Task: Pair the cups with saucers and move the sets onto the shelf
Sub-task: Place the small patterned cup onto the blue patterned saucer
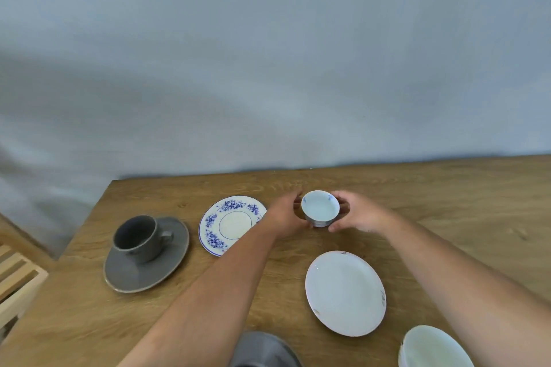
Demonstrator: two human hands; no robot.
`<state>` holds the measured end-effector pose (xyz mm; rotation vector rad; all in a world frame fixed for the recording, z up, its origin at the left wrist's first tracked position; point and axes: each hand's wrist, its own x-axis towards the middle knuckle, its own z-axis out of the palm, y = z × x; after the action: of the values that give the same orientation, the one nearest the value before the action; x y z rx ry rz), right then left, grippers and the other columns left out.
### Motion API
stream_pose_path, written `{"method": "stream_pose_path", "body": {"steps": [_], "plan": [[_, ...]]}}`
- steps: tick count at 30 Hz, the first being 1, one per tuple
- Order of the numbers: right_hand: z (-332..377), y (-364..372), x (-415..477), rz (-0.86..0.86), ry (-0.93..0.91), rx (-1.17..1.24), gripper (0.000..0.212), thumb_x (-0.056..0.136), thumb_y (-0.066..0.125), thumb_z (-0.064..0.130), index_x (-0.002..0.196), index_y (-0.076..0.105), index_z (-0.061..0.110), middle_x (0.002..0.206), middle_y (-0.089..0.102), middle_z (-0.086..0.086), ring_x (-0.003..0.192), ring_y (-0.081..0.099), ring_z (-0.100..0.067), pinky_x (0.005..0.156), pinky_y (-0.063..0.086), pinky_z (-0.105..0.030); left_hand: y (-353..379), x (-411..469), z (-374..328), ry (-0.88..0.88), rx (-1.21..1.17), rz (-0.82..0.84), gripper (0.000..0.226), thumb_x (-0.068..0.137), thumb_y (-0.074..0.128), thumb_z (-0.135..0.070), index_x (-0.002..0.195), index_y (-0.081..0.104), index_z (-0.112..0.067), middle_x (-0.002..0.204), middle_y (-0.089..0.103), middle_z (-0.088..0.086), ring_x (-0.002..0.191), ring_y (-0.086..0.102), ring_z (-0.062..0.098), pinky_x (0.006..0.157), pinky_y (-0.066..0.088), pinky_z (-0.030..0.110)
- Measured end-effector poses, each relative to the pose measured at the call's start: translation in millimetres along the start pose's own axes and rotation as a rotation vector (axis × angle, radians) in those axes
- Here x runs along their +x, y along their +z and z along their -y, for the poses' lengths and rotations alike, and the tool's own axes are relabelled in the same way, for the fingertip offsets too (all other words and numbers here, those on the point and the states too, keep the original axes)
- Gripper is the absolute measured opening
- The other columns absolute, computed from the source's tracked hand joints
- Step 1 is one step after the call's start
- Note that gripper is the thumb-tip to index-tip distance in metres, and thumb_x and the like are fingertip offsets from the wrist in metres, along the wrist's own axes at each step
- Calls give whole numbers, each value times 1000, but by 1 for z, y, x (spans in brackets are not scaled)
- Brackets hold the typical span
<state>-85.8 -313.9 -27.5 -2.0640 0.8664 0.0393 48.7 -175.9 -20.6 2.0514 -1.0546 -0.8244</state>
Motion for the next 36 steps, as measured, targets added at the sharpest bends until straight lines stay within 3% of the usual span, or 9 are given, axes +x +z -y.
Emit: {"method": "stream_pose_path", "body": {"steps": [2,4,7,14,18,25,29,36], "plan": [[2,3,0,-36,-41,29,75,54,86,17,122,57,27,117,67,4,112,60,-16,103,44,-42,1,1,1,13,-13,-9,66,71,78,-3,132,54,-16,129,63,4,120,59,19,101,47,31],[6,4,0,-51,-72,47,70,56,85,14,119,59,27,114,68,3,110,61,-16,102,45,-43,2,0,2,29,-26,-12,61,71,77,-2,127,58,-18,123,66,4,115,61,19,101,48,36],[15,6,1,-66,-103,67,71,54,86,19,119,59,29,114,68,4,110,61,-16,102,45,-42,-3,-4,7,22,-112,-51,67,72,77,-1,132,52,-19,128,63,3,117,60,19,103,48,39],[60,36,2,-33,-198,143,67,63,82,3,124,56,17,116,66,-1,111,61,-16,100,46,-34,-42,-33,35,38,-230,-176,65,75,76,1,132,52,-19,123,63,0,109,61,14,97,50,31],[84,67,7,1,-251,152,68,63,84,8,124,56,18,117,66,1,110,61,-14,101,46,-36,-66,-52,61,14,-263,-214,67,74,77,2,132,52,-20,128,62,2,118,60,18,102,48,38],[105,109,15,18,-282,132,69,64,82,5,125,55,19,118,65,-1,110,60,-17,98,49,-41,-78,-74,89,-18,-254,-296,60,79,66,7,128,53,-25,122,63,-2,116,60,15,98,51,35],[109,119,17,28,-264,135,70,65,82,5,127,53,17,118,64,0,109,60,-16,95,48,-30,-80,-77,96,-33,-234,-307,61,81,66,3,132,52,-25,123,63,-3,115,59,12,99,51,37],[110,126,17,-2,-246,133,73,67,81,7,132,50,16,122,62,1,108,60,-14,94,47,-27,-81,-75,99,-63,-193,-334,59,81,65,0,130,52,-32,121,65,-5,116,60,14,100,51,42]]}}
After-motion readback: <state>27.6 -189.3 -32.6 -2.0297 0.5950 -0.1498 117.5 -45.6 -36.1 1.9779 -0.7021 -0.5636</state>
